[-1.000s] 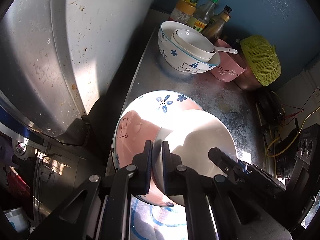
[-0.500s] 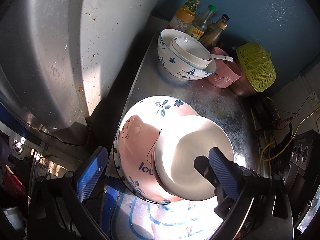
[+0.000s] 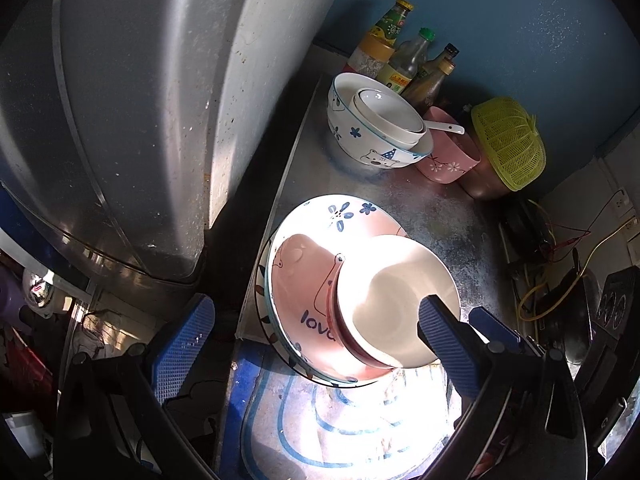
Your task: Organize plates and bowls
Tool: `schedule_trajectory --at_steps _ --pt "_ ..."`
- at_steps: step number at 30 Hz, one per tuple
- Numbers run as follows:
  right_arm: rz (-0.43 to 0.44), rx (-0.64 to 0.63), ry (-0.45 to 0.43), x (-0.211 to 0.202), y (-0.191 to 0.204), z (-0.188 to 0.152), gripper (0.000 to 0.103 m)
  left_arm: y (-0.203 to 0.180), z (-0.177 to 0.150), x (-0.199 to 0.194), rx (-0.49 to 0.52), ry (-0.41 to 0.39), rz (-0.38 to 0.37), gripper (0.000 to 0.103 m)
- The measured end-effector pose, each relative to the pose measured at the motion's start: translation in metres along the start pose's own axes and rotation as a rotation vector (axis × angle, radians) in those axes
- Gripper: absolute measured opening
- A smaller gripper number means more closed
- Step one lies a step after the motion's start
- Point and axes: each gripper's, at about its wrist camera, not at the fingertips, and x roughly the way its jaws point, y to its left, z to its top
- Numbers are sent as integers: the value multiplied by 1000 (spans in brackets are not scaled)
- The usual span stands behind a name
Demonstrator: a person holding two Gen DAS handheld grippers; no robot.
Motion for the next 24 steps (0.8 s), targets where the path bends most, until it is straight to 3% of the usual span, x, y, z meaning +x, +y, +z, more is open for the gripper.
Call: schedule_trajectory --at_steps 6,24 --pt "-38 42 -16 -11 -8 -10 103 -4 -5 -11 34 -14 8 103" --pt "-170 185 -147 -137 -97 -78 103 -81 -68 -60 297 -62 61 103"
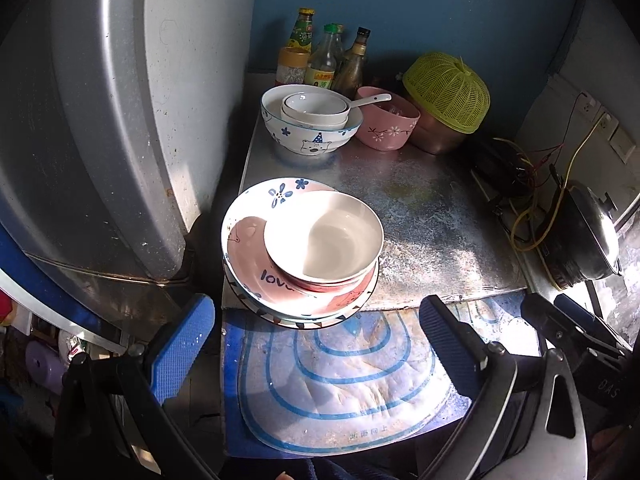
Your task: Organize plates and bowls
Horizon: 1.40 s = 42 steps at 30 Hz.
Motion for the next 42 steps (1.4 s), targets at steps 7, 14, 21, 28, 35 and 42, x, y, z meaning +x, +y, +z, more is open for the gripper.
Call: schedule_trajectory --at_steps 7,14,21,28,35,42 --pt "-1 11 11 -31 -44 -19 103 -49 -27 -18 26 14 33 103" --pt "21 -6 18 -51 -76 -28 103 -97 -46 -29 30 13 58 103" --pt "40 -41 13 -64 -96 -31 103 -122 -64 -43 7 0 106 103" --pt "56 -58 15 -71 -102 -31 103 -132 -74 -55 7 -9 148 103" --pt "42 -56 -8 -81 -96 -33 103 -131 -70 -61 21 -18 128 103" --pt "37 -45 -26 -86 -88 -35 103 -126 -69 -67 45 -32 164 103"
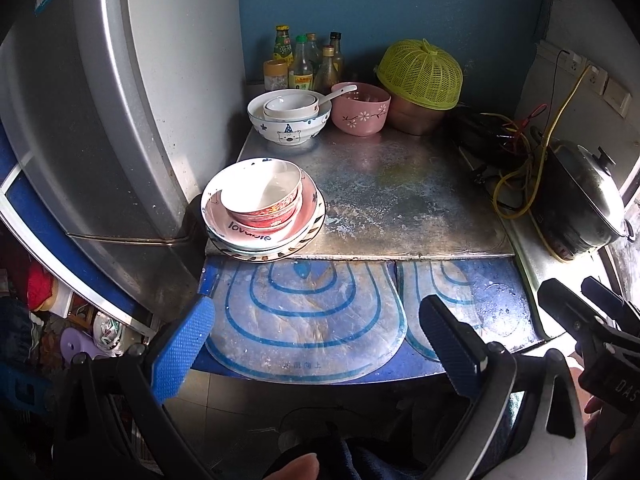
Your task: Organize plates and bowls
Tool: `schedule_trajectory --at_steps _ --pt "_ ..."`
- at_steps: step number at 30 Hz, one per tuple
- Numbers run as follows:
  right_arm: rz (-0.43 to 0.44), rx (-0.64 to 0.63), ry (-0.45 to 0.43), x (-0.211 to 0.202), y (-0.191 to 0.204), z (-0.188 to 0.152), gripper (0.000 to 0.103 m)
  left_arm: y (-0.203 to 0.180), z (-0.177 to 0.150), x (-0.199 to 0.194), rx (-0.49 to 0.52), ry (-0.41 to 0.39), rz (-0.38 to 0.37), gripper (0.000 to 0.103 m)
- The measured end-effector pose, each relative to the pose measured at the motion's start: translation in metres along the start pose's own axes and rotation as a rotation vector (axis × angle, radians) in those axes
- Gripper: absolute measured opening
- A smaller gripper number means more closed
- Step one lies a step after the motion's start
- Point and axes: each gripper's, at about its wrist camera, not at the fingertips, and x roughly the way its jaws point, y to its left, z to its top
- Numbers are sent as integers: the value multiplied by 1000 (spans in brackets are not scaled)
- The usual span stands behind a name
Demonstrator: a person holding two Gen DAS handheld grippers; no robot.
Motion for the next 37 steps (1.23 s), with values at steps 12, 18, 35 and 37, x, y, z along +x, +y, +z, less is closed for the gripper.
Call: schedule_trajectory --at_steps 12,18,35,37 --pt "-18 7 -12 -8 6 -5 103 11 -5 -2 -18 18 -23 102" --pt "-18 11 -10 -9 9 -6 103 12 -7 -3 -19 20 -27 102" --pt "-27 -5 -12 -6 23 -8 103 19 -9 -5 -28 9 -26 102" --pt "-28 -5 -12 -5 25 -9 103 19 -9 -5 -27 4 -23 102"
